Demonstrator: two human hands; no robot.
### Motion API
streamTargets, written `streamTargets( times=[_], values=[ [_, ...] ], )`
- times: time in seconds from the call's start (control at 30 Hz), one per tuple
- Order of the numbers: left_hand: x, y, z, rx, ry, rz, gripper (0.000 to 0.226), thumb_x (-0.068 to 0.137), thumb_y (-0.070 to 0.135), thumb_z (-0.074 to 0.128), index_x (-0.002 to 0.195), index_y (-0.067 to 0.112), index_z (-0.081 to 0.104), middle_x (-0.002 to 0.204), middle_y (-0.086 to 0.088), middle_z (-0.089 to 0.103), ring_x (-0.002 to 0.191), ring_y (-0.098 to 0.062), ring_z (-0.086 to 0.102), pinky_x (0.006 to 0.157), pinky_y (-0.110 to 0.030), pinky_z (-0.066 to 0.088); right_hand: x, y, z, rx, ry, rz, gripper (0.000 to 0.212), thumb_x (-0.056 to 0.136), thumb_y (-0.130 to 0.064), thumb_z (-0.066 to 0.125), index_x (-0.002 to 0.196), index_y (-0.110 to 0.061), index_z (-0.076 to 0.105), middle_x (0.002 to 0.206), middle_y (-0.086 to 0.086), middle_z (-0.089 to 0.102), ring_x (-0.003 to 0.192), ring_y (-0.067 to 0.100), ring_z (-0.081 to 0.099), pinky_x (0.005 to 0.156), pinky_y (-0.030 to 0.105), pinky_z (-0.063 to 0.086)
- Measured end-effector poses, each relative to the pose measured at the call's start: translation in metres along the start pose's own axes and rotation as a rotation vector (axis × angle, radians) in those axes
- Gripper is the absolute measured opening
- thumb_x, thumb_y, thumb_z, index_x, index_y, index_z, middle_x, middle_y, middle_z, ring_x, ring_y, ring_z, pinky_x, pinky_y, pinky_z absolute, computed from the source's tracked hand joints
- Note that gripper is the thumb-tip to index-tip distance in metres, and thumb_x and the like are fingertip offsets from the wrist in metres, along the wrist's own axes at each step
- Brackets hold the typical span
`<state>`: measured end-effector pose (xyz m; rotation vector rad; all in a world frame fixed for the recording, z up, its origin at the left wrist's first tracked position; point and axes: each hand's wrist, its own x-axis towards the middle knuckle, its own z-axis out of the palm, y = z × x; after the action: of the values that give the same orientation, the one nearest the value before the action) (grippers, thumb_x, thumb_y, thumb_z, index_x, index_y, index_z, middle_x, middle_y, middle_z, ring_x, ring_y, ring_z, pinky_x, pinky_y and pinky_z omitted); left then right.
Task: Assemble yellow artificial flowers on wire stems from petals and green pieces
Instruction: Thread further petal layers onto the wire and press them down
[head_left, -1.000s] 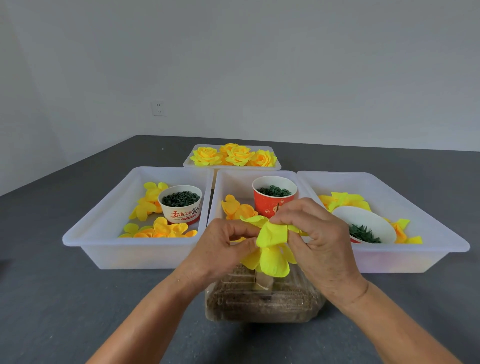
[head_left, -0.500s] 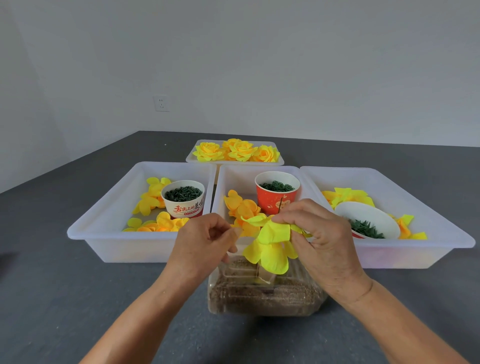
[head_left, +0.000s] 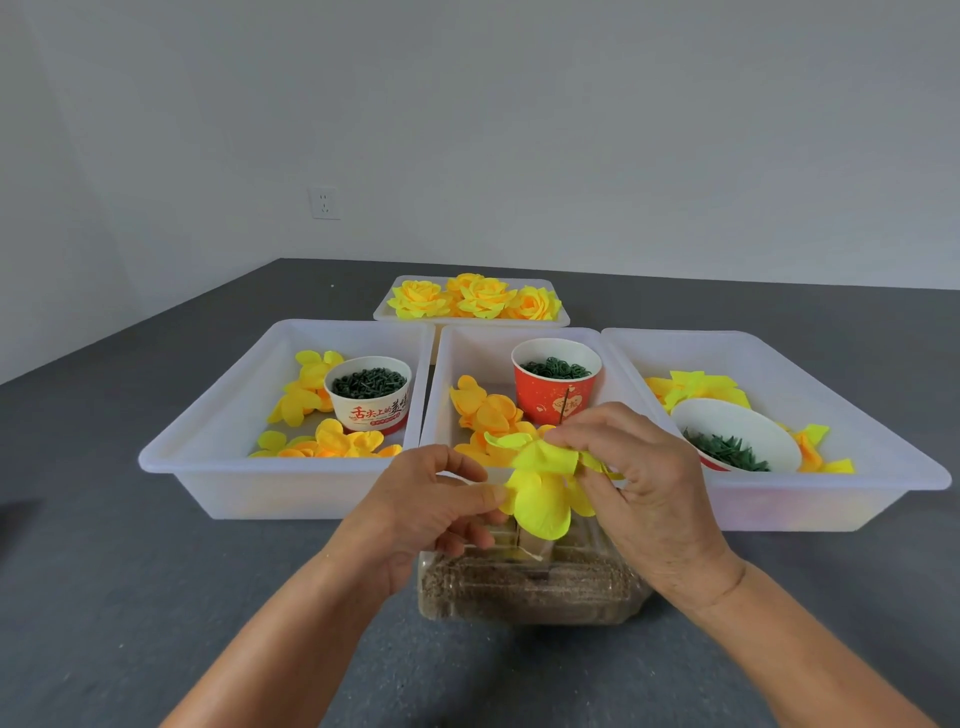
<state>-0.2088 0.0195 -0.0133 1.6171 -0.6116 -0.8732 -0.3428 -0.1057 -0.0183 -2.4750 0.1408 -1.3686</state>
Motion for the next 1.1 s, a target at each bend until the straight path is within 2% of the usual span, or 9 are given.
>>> streamTargets(
  times=[0.1, 0.17, 0.3, 0.4, 0.5, 0.6, 0.8, 0.97, 1.1],
  values=[
    [-0.001, -0.001, 0.0, 0.059, 0.032, 0.032, 0.022, 0.081, 0.011, 0.07, 0.096, 0.004, 0.055, 0.064, -0.009, 0.069, 0.045, -0.016, 0.057, 0.04, -0.022, 0.039, 0.001, 0.001, -0.002, 0.055, 0.027, 0.049, 0.024, 0.071, 0.005, 0.066, 0.092, -0.005, 0.073, 0.088, 0.003, 0.07, 0.082, 0.015, 0.064, 0.076, 0.023, 0.051],
    [-0.002, -0.003, 0.002, 0.203, 0.125, 0.137, 0.019, 0.081, 0.014, 0.07, 0.094, 0.009, 0.057, 0.068, -0.009, 0.067, 0.049, -0.015, 0.057, 0.043, -0.025, 0.041, 0.002, 0.003, -0.003, 0.114, 0.03, 0.088, 0.027, 0.069, 0.012, 0.063, 0.089, -0.005, 0.073, 0.088, 0.003, 0.069, 0.083, 0.01, 0.062, 0.078, 0.018, 0.049],
    [-0.008, 0.0, 0.008, 0.477, 0.494, 0.616, 0.014, 0.08, 0.013, 0.069, 0.084, 0.022, 0.059, 0.078, 0.011, 0.06, 0.071, -0.004, 0.055, 0.057, -0.011, 0.041, 0.002, 0.008, -0.003, 0.151, 0.023, 0.109, 0.031, 0.066, 0.02, 0.067, 0.085, -0.004, 0.073, 0.086, 0.003, 0.068, 0.082, 0.009, 0.061, 0.078, 0.015, 0.048],
    [-0.011, 0.003, 0.009, 0.624, 0.406, 0.83, 0.037, 0.07, 0.004, 0.069, 0.103, 0.019, 0.062, 0.105, 0.007, 0.056, 0.093, -0.002, 0.052, 0.072, -0.007, 0.04, 0.001, 0.011, -0.003, 0.145, 0.035, 0.113, 0.029, 0.067, 0.019, 0.069, 0.084, -0.004, 0.073, 0.086, 0.003, 0.068, 0.082, 0.008, 0.061, 0.079, 0.016, 0.048],
    [-0.011, 0.003, 0.011, 0.79, 0.277, 0.926, 0.052, 0.063, 0.007, 0.07, 0.114, 0.014, 0.061, 0.119, -0.001, 0.055, 0.111, -0.02, 0.051, 0.087, -0.024, 0.043, -0.001, 0.013, -0.002, 0.145, 0.045, 0.105, 0.021, 0.069, 0.011, 0.067, 0.084, -0.004, 0.073, 0.086, 0.002, 0.067, 0.083, 0.008, 0.061, 0.079, 0.014, 0.047],
    [-0.007, 0.002, 0.014, 0.924, 0.301, 1.004, 0.048, 0.061, 0.0, 0.076, 0.107, 0.01, 0.067, 0.111, -0.007, 0.062, 0.102, -0.03, 0.058, 0.082, -0.041, 0.05, -0.003, 0.013, -0.002, 0.138, 0.038, 0.104, 0.02, 0.07, 0.008, 0.065, 0.085, -0.004, 0.073, 0.087, 0.0, 0.067, 0.083, 0.008, 0.061, 0.079, 0.016, 0.048],
    [0.0, 0.0, 0.016, 0.908, 0.394, 1.148, 0.019, 0.069, 0.004, 0.068, 0.087, 0.009, 0.074, 0.089, -0.004, 0.07, 0.08, -0.026, 0.064, 0.07, -0.036, 0.052, -0.003, 0.009, -0.008, -0.048, 0.068, -0.027, 0.024, 0.068, -0.001, 0.068, 0.09, -0.007, 0.073, 0.092, 0.002, 0.069, 0.084, 0.021, 0.065, 0.074, 0.037, 0.051],
    [0.0, 0.003, 0.017, 0.873, 0.427, 1.185, 0.018, 0.075, 0.008, 0.057, 0.085, 0.008, 0.073, 0.084, -0.003, 0.069, 0.078, -0.022, 0.06, 0.067, -0.032, 0.049, -0.001, 0.009, -0.008, -0.111, 0.083, -0.107, 0.021, 0.067, 0.005, 0.068, 0.085, -0.004, 0.074, 0.088, 0.005, 0.07, 0.081, 0.024, 0.065, 0.07, 0.038, 0.05],
    [0.0, 0.001, 0.02, 0.829, 0.411, 1.178, 0.017, 0.072, 0.003, 0.063, 0.086, 0.006, 0.073, 0.084, -0.005, 0.069, 0.079, -0.022, 0.061, 0.067, -0.032, 0.05, -0.007, 0.012, -0.006, -0.009, 0.071, 0.015, 0.019, 0.07, 0.001, 0.067, 0.086, -0.006, 0.074, 0.09, 0.001, 0.071, 0.083, 0.02, 0.067, 0.074, 0.039, 0.051]
  ],
)
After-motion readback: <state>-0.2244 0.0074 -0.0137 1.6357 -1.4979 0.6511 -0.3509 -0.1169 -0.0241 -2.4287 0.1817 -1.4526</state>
